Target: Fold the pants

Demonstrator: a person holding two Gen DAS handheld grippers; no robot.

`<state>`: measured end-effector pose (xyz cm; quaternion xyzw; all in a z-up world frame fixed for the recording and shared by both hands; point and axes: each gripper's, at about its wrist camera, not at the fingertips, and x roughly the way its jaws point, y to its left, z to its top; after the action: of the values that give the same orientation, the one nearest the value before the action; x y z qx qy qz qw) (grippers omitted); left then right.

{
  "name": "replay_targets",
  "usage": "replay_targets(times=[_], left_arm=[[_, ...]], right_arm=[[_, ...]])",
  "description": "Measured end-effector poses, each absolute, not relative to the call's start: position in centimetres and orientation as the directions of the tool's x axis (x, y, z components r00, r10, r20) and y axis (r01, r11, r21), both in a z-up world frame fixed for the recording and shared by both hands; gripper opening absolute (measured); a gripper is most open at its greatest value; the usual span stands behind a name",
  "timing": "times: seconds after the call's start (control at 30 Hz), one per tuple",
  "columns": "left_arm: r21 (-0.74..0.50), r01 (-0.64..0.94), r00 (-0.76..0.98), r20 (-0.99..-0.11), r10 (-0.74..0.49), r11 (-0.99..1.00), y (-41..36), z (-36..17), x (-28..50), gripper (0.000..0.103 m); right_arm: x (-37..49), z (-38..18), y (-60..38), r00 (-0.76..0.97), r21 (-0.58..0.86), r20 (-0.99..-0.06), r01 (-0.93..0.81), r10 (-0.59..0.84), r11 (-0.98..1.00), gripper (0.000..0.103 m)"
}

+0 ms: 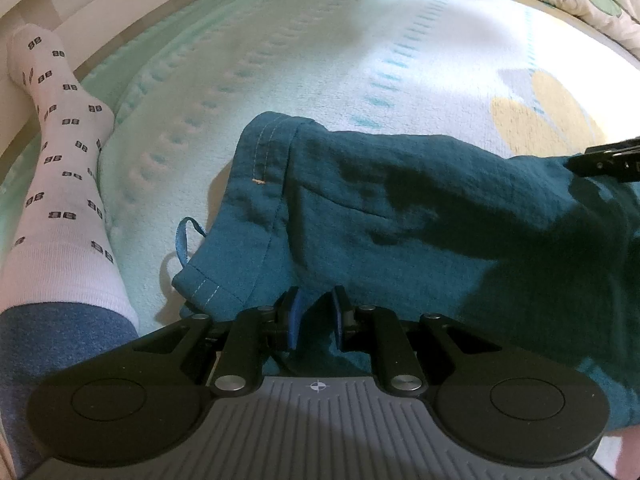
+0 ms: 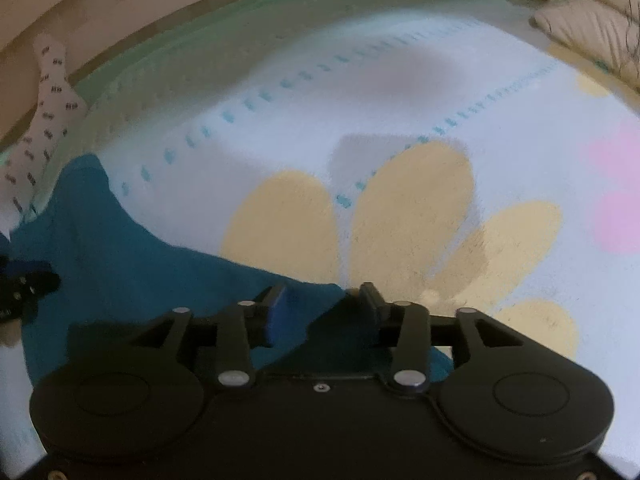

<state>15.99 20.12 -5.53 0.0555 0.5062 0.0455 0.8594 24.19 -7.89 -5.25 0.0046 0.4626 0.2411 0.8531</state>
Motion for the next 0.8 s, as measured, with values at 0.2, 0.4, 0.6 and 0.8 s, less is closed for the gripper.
replay_targets(times=[0.2,0.4,0.6,0.8], left_arm=[[0.152,-0.018,0.486,-0.862,0.141,0.988,20.0,-5.6,16.0,0.016],[0.154,-0.016,0.49,-0.86,0.142,0.988,20.0,-5.5,15.9,0.016],[0.16,-0.017,0.491,-0.859,0.148,0.987,19.7,-5.5,15.7,0.016],[0.165,-0.015,0.484,-0.862,0.151,0.986,18.9,-4.2,15.4,0.016]], right_arm=[[23.1,-5.0,-8.1,0.459,0.234,-0.781,-0.414,0.424,0.88,0.011],[23.9,-4.4,-7.7,0.557,0.161,-0.757,-0.348,0.342,0.924,0.006],[25.6,-5.1,-7.1,0.576,0.162,-0.759,-0.286,0.304,0.944,0.007],[23.6,-1.5,-10.2,0.635,0.203,-0.719,-0.194,0.281,0.96,0.029]])
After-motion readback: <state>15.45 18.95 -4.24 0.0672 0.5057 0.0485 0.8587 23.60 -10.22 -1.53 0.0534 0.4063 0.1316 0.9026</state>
